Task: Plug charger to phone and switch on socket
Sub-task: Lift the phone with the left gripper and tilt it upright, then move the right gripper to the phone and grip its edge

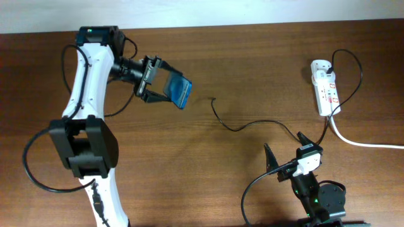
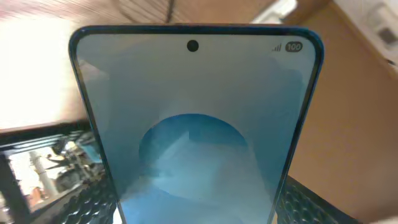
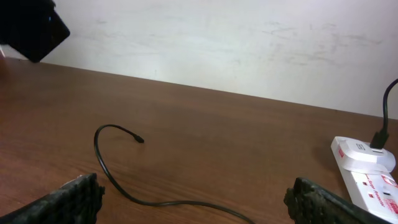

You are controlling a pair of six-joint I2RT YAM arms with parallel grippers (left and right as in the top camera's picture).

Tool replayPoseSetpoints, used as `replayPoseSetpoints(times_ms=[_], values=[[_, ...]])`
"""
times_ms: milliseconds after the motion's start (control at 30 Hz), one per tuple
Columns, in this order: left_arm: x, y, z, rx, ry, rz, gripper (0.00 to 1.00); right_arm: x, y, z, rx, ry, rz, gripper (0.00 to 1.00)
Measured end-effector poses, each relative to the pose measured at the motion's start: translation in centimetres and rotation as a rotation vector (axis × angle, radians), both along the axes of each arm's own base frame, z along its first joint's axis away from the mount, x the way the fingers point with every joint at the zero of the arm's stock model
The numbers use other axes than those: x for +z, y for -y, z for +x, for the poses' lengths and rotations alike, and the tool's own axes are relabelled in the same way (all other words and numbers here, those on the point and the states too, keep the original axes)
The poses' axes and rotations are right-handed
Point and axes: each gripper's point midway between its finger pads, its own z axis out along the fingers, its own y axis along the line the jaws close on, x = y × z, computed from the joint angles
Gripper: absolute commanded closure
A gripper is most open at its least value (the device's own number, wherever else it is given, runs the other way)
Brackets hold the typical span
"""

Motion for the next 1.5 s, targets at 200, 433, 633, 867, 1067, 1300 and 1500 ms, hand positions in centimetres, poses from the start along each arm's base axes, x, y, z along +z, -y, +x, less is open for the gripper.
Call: replayPoseSetpoints(times_ms=[200, 433, 633, 867, 1067, 1300, 1500], values=[[3.7, 1.3, 0.8, 0.056, -0.006, -0.237, 1.00, 0.0, 0.0, 0.0, 0.000, 0.000, 0.000, 0.02], [3.4, 1.1, 0.8, 0.052, -0.001, -0.215, 1.00, 0.0, 0.0, 0.0, 0.000, 0.000, 0.000, 0.02], [-2.1, -1.8, -0.1, -0.003, -0.011, 0.151, 1.00, 0.2, -0.2, 0.0, 0.012, 0.007, 0.001, 0.02], [-5.3, -4.8, 1.0, 0.034, -0.005, 0.405, 1.00, 4.0, -2.8, -1.4, 0.171, 0.002, 0.237, 0.02], [-5.4, -5.0, 1.1, 0.038, -0.006, 0.417, 1.00, 12.1, -6.9, -0.2, 0.384, -0.320, 0.320, 0.02], [-5.4, -5.0, 1.1, 0.039, -0.006, 0.417, 1.00, 17.6, -8.3, 4.9, 0.373, -0.694, 0.381, 0.01], [-5.5, -5.1, 1.2, 0.149, -0.122, 0.443, 1.00, 10.3, -9.3, 9.4, 0.248, -1.054, 0.608, 0.23]])
